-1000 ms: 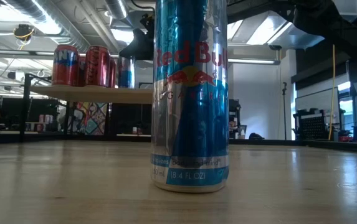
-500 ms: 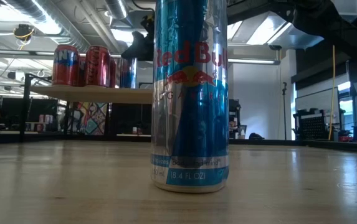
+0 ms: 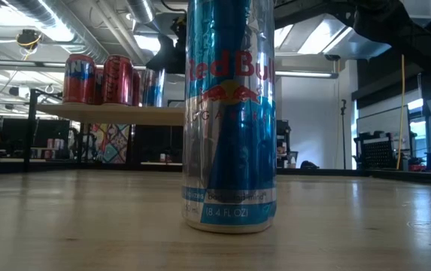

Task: Place canned beverage on shelf
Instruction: Put the top blue soda can on the shelf

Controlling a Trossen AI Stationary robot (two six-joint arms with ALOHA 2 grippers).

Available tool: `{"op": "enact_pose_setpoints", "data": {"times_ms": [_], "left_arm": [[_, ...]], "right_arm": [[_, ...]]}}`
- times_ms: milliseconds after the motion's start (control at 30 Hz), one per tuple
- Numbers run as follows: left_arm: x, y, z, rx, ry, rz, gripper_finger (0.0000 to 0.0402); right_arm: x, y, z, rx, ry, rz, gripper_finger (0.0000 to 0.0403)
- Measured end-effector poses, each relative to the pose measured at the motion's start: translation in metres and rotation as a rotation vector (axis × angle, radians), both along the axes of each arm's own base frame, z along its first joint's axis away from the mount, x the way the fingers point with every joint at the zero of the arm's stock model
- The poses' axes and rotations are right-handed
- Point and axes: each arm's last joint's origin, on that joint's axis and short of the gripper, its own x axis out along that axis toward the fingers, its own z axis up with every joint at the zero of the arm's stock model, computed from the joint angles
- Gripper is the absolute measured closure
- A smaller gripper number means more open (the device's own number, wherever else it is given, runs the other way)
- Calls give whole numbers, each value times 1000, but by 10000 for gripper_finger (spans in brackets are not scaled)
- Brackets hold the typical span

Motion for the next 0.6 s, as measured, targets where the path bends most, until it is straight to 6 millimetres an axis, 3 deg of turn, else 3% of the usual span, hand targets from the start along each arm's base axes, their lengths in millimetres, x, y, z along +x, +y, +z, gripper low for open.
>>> {"op": "enact_pose_setpoints", "data": {"times_ms": [433,600], "left_arm": [[0,0,0,0,0,1,70],[0,0,0,-1,0,0,70]], "right_arm": [[0,2,-1,32,7,51,141],[0,2,0,17,7,81,110]]}}
